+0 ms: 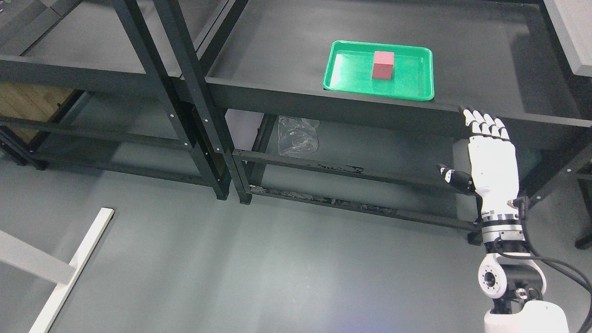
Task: Pick pink block from left shelf to tray
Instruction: 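Reach the right hand over the green tray toward the pink block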
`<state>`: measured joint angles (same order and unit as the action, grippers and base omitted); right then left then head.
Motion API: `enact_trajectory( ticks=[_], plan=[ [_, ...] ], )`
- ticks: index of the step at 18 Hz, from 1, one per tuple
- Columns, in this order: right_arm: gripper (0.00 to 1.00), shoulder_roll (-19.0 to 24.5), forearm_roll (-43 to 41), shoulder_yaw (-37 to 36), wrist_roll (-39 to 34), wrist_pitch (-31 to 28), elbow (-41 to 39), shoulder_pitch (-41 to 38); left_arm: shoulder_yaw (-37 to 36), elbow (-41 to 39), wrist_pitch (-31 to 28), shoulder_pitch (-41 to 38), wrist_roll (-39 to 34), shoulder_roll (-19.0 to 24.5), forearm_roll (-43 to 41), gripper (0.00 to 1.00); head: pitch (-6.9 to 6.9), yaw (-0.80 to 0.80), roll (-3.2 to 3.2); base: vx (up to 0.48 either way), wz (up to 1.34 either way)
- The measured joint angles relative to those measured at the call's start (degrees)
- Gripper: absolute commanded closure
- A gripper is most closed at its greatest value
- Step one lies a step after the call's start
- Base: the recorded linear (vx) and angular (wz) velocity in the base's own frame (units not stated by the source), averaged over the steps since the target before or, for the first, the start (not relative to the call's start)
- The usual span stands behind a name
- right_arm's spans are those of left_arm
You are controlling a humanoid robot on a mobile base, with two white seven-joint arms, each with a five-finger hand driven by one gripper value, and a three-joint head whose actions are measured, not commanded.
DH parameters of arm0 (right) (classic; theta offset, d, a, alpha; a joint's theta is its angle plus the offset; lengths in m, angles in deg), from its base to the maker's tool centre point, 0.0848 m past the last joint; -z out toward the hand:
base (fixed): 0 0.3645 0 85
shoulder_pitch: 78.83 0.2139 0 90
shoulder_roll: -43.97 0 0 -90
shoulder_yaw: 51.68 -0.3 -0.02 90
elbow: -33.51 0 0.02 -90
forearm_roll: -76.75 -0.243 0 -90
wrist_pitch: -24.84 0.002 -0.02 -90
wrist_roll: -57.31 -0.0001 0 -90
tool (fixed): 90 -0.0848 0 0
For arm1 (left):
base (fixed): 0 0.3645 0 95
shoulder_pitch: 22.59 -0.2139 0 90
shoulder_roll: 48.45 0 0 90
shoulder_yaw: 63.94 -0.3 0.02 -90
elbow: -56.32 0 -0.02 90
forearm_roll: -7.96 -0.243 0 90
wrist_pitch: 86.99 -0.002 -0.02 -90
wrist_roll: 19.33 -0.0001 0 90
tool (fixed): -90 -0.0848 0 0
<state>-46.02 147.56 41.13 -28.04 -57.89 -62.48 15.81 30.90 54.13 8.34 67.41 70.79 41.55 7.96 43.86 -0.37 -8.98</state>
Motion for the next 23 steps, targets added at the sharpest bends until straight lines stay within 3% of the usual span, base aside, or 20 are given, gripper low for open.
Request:
enact_trajectory(
  ticks=[7,13,23],
  plan=[
    [0.0,0.0,7.3,0.5,0.2,1.9,-0.2,0.5,0.0,0.0,0.0,0.0,0.0,0.0,0.0,0.0,0.0,0.0,0.0,0.246,0.01],
    [0.01,0.0,3.8,0.7,-0.9,3.0,0.0,3.6,0.0,0.0,0.0,0.0,0.0,0.0,0.0,0.0,0.0,0.0,0.0,0.243,0.0],
    [0.01,0.0,-4.1,3.7,-10.3,3.4,3.6,7.1,0.0,0.0,0.0,0.0,0.0,0.0,0.0,0.0,0.0,0.0,0.0,0.236,0.0]
  ],
)
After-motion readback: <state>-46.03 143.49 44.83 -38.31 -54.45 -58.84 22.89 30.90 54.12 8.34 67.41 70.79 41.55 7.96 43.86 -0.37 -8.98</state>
